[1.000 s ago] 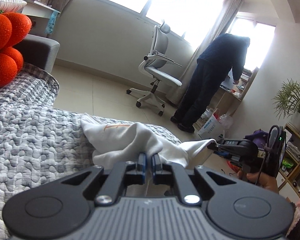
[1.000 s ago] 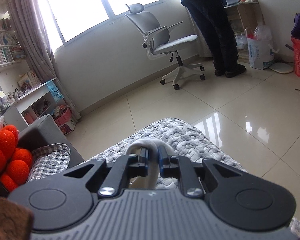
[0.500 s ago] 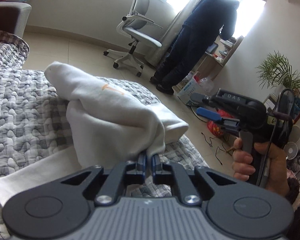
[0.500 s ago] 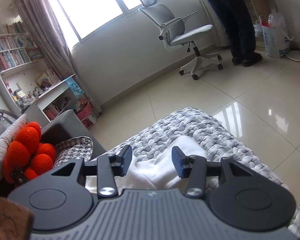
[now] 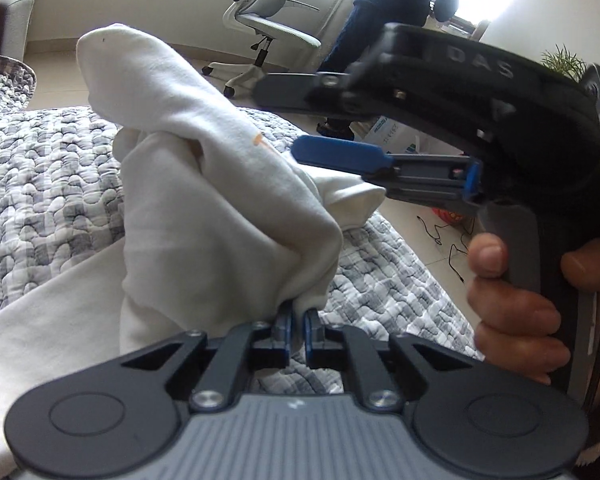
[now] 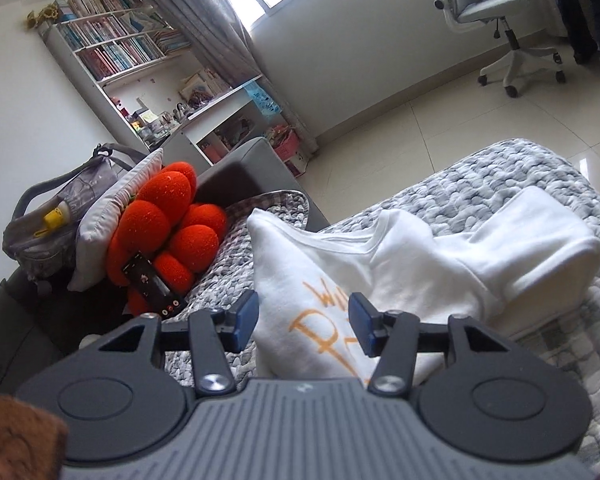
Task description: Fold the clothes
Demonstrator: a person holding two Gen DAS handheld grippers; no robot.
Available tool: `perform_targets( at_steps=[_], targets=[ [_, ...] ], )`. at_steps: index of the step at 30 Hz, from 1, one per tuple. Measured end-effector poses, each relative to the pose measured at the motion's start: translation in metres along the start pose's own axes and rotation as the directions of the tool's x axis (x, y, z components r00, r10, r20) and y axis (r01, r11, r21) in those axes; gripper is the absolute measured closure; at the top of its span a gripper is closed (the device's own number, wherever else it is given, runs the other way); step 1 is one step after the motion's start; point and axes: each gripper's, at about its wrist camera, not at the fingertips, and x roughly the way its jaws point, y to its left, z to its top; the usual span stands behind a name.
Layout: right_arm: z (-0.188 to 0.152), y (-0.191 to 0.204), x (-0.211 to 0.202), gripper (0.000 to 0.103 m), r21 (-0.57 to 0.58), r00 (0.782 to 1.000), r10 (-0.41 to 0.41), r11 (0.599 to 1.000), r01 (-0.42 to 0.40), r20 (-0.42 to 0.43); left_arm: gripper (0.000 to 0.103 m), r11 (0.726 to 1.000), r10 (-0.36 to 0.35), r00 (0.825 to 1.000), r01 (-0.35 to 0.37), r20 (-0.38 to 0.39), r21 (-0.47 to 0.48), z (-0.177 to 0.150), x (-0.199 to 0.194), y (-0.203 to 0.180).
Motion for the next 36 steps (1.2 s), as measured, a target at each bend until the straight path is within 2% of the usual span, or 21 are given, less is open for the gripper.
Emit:
perform_targets(
  at_steps=[5, 7, 8, 9, 13, 17, 19, 21, 24, 26, 30, 32, 33, 36],
  targets=[
    [-0.006, 0.008, 0.017, 0.049, -0.026, 1.000, -0.020, 0.999, 0.020, -0.014, 0.097, 1.000, 0.003, 1.000, -0.003, -0.011, 0.012, -0.002, -0.001, 0.001],
    [-0.008, 0.010, 0.023, 0.065, -0.056, 0.999, -0.045, 0.997, 0.044, -0.016, 0.097, 1.000, 0.000, 1.000, 0.000, -0.011, 0.012, -0.001, -0.002, 0.002],
    [-0.009, 0.009, 0.025, 0.083, -0.071, 0.998, -0.060, 0.996, 0.059, -0.018, 0.096, 1.000, -0.004, 1.000, 0.004, -0.009, 0.009, -0.001, -0.004, 0.003],
    [-0.009, 0.008, 0.026, 0.093, -0.077, 0.997, -0.077, 0.994, 0.076, -0.018, 0.096, 1.000, -0.009, 1.000, 0.009, -0.009, 0.007, 0.000, -0.007, 0.004],
    [-0.007, -0.007, 0.021, 0.096, -0.055, 0.984, -0.176, 0.983, 0.176, 0.006, 0.094, 0.999, -0.043, 0.999, 0.043, -0.007, -0.002, 0.003, -0.021, 0.012],
    [-0.003, -0.031, 0.013, 0.096, -0.010, 0.964, -0.265, 0.964, 0.265, -0.013, 0.091, 0.996, -0.083, 0.996, 0.084, 0.008, -0.025, 0.008, -0.035, 0.022],
    [-0.004, -0.044, 0.010, 0.096, 0.030, 0.958, -0.284, 0.958, 0.285, -0.040, 0.082, 0.990, -0.127, 0.992, 0.129, 0.026, -0.061, 0.010, -0.044, 0.027],
    [-0.007, -0.054, 0.007, 0.096, 0.059, 0.953, -0.295, 0.953, 0.299, -0.065, 0.052, 0.986, -0.138, 0.988, 0.143, 0.063, -0.087, 0.013, -0.053, 0.034],
    [-0.010, -0.061, 0.005, 0.096, 0.055, 0.944, -0.316, 0.945, 0.322, -0.090, 0.044, 0.984, -0.121, 0.986, 0.135, 0.118, -0.119, 0.018, -0.064, 0.045],
    [-0.012, -0.062, 0.004, 0.096, 0.052, 0.943, -0.316, 0.945, 0.322, -0.099, 0.039, 0.983, -0.072, 0.987, 0.095, 0.146, -0.157, 0.020, -0.065, 0.053],
    [-0.012, -0.058, 0.001, 0.096, 0.045, 0.945, -0.310, 0.948, 0.316, -0.102, 0.040, 0.976, 0.060, 0.988, -0.028, 0.145, -0.214, 0.030, -0.048, 0.061],
    [-0.011, -0.057, 0.001, 0.096, 0.046, 0.945, -0.309, 0.948, 0.315, -0.103, 0.043, 0.965, 0.092, 0.984, -0.051, 0.149, -0.258, 0.037, -0.040, 0.064],
    [-0.011, -0.056, 0.002, 0.096, 0.048, 0.945, -0.309, 0.948, 0.315, -0.103, 0.057, 0.958, 0.104, 0.983, -0.057, 0.154, -0.282, 0.039, -0.036, 0.063],
    [-0.009, -0.054, 0.001, 0.096, 0.061, 0.947, -0.307, 0.948, 0.314, -0.096, 0.083, 0.936, 0.141, 0.975, -0.074, 0.173, -0.345, 0.042, -0.026, 0.057]
  ],
)
